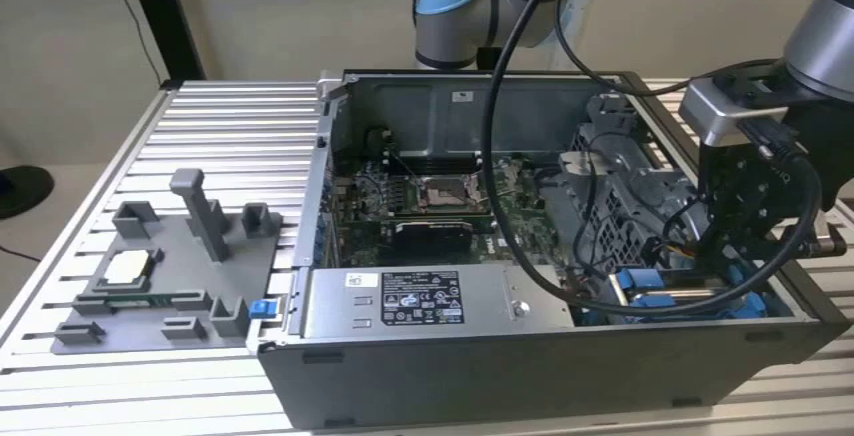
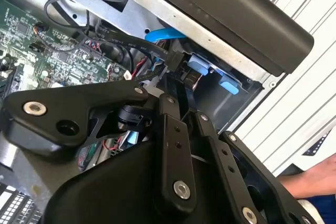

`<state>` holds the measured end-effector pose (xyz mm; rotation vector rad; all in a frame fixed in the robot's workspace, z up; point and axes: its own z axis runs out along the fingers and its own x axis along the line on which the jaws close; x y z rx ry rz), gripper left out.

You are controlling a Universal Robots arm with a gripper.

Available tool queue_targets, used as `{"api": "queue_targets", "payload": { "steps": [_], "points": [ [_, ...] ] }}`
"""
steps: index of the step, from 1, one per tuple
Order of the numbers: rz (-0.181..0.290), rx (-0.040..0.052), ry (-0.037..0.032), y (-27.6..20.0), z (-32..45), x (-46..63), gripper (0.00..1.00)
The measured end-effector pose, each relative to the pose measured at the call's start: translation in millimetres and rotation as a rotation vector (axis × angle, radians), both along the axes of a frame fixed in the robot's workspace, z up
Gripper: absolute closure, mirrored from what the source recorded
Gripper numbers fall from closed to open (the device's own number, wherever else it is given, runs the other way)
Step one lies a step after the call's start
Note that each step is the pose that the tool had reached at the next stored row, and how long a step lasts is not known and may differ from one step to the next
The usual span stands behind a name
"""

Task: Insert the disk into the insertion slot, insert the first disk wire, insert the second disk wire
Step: 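Insert the first disk wire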

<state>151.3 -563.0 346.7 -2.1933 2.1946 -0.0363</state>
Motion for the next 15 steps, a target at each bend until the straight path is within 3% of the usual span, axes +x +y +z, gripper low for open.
{"api": "queue_targets", "payload": {
  "steps": [7,15],
  "points": [
    [0.013,0.0001,-0.0024,-0.6,-2.2,-0.2,1.0],
    [0.02,0.0001,-0.0109,-0.9,-4.5,-0.3,1.0]
  ]
}}
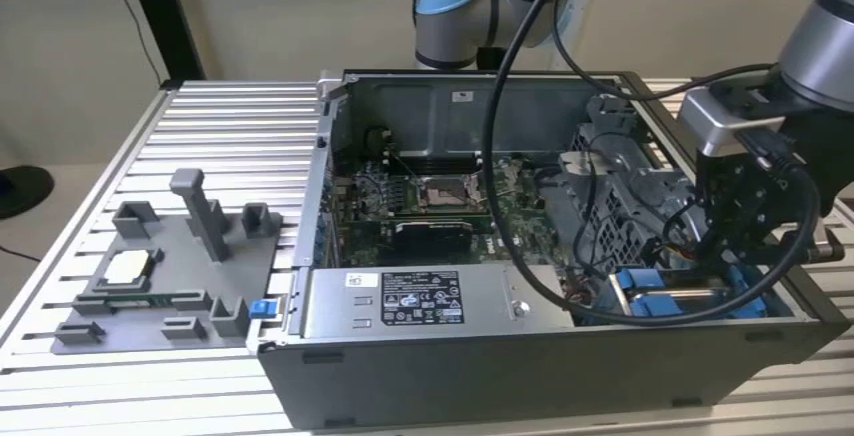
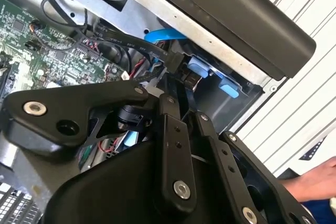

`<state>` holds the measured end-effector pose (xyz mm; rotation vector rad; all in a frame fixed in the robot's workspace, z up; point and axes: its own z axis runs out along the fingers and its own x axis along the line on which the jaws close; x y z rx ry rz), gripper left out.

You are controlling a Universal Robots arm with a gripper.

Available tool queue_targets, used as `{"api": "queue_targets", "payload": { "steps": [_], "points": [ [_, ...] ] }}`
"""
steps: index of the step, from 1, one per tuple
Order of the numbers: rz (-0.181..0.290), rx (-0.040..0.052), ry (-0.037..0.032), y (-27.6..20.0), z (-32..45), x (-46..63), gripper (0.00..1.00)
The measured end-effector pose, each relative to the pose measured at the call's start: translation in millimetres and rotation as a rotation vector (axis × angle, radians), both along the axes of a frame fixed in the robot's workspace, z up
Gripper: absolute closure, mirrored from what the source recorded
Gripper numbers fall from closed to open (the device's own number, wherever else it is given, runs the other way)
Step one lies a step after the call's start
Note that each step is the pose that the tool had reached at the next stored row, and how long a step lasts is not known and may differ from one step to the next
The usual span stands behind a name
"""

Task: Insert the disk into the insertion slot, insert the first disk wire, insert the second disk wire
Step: 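Insert the first disk wire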

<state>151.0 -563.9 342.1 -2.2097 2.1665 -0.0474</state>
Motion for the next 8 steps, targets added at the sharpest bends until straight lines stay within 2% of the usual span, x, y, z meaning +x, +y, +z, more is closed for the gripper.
{"api": "queue_targets", "payload": {
  "steps": [8],
  "points": [
    [-0.017,0.0,-0.0023,0.0,-0.6,-1.1,1.0]
  ]
}}
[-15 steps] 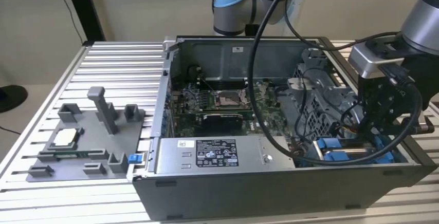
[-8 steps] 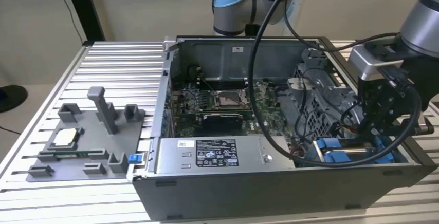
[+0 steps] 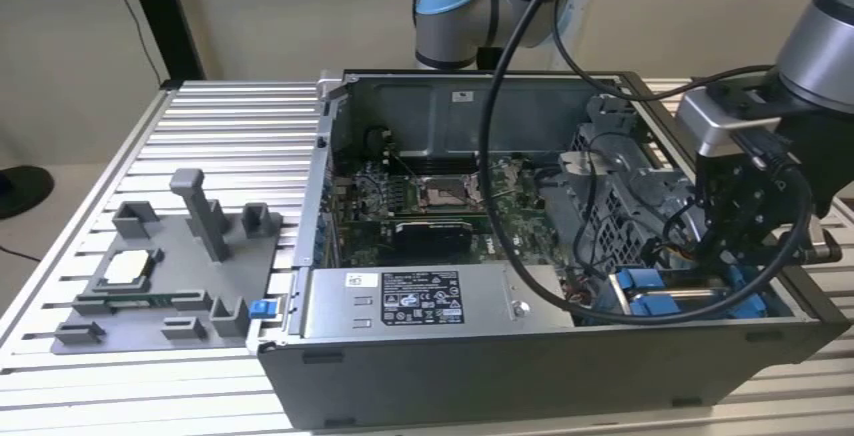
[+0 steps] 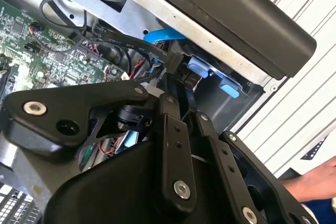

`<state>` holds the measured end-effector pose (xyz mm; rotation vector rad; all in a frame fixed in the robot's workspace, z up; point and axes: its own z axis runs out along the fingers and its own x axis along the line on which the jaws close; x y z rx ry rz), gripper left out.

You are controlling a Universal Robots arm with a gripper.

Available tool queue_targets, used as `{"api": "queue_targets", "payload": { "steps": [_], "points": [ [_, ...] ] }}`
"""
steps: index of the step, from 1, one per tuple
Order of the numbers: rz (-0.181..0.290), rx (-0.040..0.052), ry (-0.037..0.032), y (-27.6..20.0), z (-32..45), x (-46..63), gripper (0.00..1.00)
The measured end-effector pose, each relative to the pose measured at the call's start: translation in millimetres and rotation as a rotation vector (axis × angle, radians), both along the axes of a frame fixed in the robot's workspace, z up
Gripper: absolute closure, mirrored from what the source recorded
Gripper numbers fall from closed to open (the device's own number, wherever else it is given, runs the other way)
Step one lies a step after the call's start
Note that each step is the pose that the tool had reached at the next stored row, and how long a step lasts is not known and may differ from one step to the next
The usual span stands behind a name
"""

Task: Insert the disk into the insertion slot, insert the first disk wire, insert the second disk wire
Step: 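Insert the first disk wire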

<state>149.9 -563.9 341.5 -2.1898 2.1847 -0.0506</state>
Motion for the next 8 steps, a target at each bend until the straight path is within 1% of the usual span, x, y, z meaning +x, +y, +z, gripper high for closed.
{"api": "queue_targets", "payload": {
  "steps": [4,8],
  "points": [
    [-0.018,0.0001,0.0,0.0,-0.2,-0.1,1.0],
    [-0.02,-0.0002,0.0,0.0,-0.3,-0.1,1.0]
  ]
}}
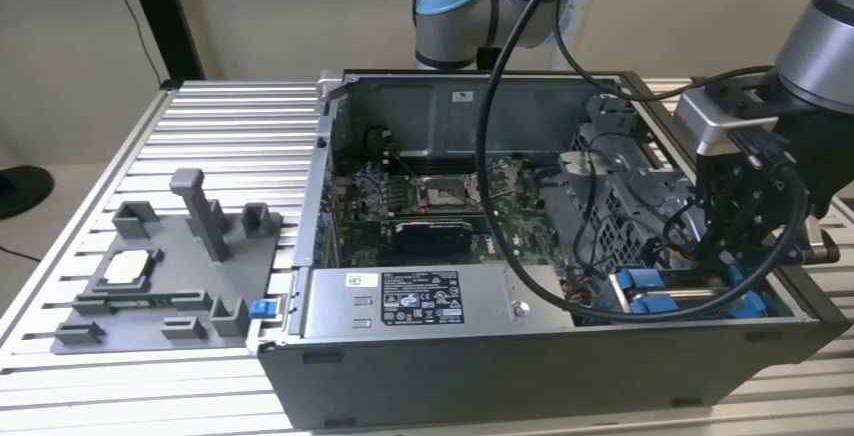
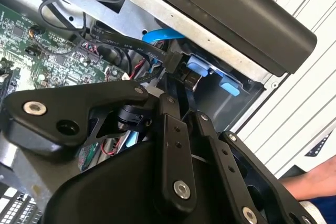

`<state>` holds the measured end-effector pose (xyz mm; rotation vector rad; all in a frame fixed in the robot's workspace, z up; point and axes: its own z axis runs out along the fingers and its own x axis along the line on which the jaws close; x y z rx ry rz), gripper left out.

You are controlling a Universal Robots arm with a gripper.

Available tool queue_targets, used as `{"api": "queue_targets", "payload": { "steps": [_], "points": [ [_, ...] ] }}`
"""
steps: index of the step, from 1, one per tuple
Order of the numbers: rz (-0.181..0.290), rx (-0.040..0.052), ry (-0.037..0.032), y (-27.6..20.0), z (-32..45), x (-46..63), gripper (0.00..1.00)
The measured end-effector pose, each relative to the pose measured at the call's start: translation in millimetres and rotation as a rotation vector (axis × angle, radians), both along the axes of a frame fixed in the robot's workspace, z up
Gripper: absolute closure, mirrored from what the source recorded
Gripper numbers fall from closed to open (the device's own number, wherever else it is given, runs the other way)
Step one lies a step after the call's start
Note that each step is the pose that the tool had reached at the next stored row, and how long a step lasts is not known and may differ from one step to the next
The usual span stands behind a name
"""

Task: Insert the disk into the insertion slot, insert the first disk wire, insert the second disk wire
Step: 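Insert the first disk wire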

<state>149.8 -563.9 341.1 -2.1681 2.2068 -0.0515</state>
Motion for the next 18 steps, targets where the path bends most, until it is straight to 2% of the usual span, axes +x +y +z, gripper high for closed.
{"api": "queue_targets", "payload": {
  "steps": [18],
  "points": [
    [-0.011,0.0002,-0.0014,0.0,-3.5,0.0,1.0]
  ]
}}
